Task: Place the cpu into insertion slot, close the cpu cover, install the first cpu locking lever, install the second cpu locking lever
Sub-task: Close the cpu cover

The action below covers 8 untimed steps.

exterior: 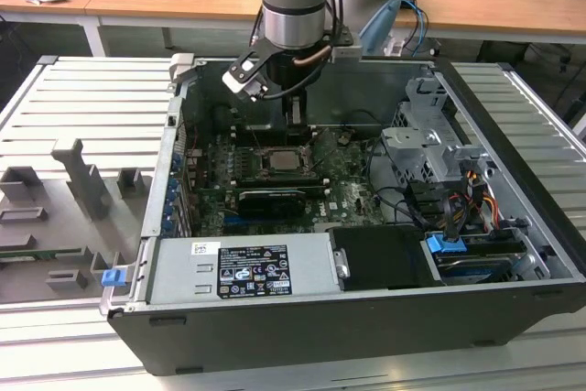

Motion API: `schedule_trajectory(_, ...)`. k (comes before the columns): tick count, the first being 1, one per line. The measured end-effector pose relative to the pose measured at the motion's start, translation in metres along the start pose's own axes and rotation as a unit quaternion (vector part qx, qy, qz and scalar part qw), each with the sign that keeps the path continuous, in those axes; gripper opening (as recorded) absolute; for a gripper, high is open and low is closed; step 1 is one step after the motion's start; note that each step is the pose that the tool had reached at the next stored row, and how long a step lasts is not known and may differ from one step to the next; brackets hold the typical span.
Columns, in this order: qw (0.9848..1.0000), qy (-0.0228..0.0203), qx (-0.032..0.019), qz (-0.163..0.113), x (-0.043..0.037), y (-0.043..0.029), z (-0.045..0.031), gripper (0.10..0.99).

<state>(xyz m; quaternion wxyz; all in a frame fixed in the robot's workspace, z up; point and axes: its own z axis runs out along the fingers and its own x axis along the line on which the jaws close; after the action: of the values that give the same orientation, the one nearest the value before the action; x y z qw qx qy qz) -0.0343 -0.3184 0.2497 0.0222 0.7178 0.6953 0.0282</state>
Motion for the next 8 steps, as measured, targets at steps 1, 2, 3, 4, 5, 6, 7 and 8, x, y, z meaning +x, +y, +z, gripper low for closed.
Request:
schedule_trajectory(1, 1.0, 0.0001, 0.0, 0.0, 0.0, 0.0002, 0.0, 0.106)
schedule_trajectory(2, 1.0, 0.0, 0.0, 0.0, 0.0001, 0.0012, 0.0, 0.106)
schedule_trajectory(3, 1.0, 0.0, 0.0, 0.0, 0.0001, 0.002, 0.0001, 0.106)
schedule_trajectory(4, 1.0, -0.0001, 0.0001, 0.0, 0.0001, 0.0024, -0.0001, 0.106)
schedule_trajectory(5, 1.0, -0.0007, 0.0001, 0.0, 0.0002, 0.0026, -0.0015, 0.106)
schedule_trajectory(6, 1.0, -0.001, 0.0, 0.0, 0.0003, 0.0027, -0.0028, 0.106)
schedule_trajectory(7, 1.0, -0.0012, 0.0, 0.0, 0.0004, 0.0028, -0.0042, 0.106)
schedule_trajectory(8, 1.0, -0.0013, 0.0, 0.0, 0.0005, 0.003, -0.0056, 0.106)
